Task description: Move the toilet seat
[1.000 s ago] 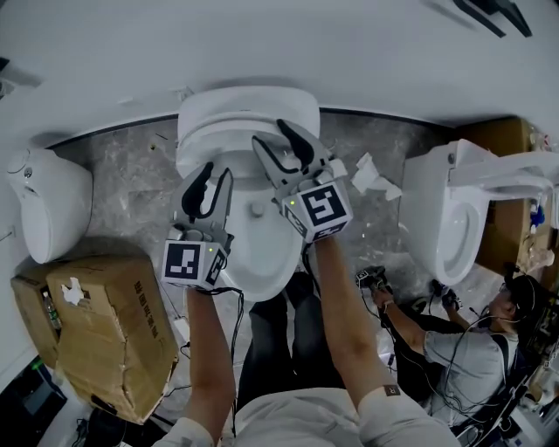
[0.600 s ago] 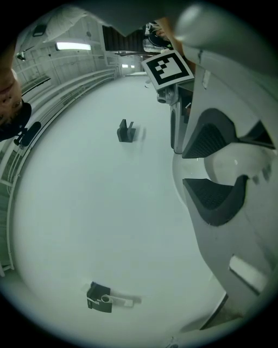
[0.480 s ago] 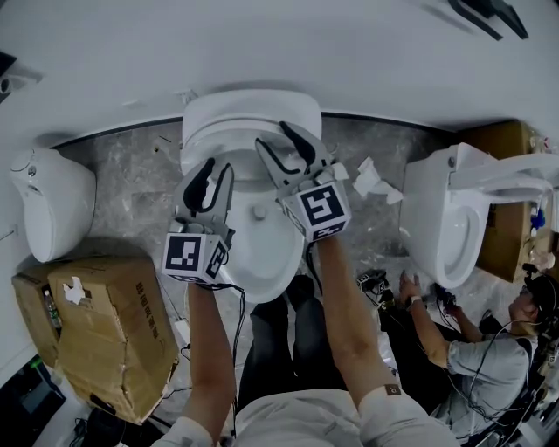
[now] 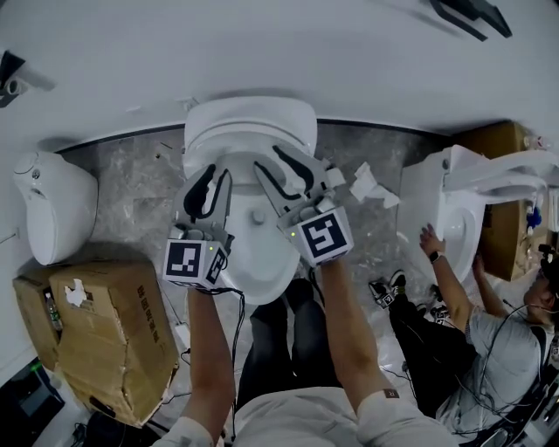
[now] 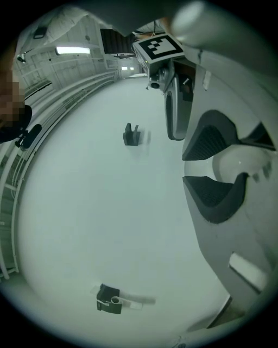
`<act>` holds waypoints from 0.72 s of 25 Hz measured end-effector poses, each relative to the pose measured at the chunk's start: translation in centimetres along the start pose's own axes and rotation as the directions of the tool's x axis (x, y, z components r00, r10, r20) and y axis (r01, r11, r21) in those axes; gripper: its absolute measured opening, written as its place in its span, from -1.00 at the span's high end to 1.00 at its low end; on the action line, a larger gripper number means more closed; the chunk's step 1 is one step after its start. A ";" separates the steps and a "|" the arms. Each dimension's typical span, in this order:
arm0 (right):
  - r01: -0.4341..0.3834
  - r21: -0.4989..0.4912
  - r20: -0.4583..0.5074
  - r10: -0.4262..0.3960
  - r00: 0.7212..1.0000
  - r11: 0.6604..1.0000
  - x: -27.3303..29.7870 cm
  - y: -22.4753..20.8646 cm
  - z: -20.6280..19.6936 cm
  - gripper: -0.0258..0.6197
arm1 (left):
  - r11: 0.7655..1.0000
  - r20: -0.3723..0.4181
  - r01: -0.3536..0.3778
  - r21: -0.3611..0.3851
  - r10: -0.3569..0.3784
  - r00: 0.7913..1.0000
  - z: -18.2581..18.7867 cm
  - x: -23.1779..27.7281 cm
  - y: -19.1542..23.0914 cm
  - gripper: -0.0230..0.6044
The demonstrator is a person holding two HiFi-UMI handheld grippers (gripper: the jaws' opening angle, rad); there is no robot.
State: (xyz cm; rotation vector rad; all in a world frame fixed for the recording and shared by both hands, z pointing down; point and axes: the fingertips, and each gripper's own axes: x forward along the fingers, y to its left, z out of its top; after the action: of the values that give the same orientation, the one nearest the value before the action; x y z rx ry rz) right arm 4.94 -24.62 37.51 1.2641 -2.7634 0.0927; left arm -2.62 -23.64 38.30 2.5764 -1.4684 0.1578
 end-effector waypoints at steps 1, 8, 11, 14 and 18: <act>-0.006 -0.004 0.009 0.006 1.000 1.000 -0.4 0.5 0.7 0.44 | 1.000 0.003 0.002 0.005 -0.002 1.000 0.4 -0.4 -0.2 0.64; -0.038 -0.019 0.051 0.039 0.998 0.999 -3.8 3.4 6.3 0.76 | 0.998 0.031 0.016 0.058 -0.018 0.999 4.6 -3.9 -2.0 0.86; -0.055 -0.021 0.064 0.057 0.996 0.998 -5.4 4.8 8.6 0.91 | 0.997 0.050 0.029 0.072 -0.032 0.998 6.7 -5.9 -2.9 0.92; -0.086 -0.011 0.081 0.087 0.993 0.996 -7.0 6.6 11.2 0.91 | 0.996 0.083 0.053 0.078 -0.059 0.995 9.4 -8.0 -3.7 0.93; -0.125 -0.018 0.096 0.126 0.987 0.992 -10.1 9.1 14.7 0.91 | 0.992 0.119 0.099 0.080 -0.108 0.987 12.9 -11.5 -5.6 0.93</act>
State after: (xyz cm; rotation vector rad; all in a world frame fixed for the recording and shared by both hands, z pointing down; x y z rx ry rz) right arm 3.63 -12.46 21.63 1.1199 -2.9197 0.0254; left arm -3.58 -13.70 23.13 2.7598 -1.3876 0.0408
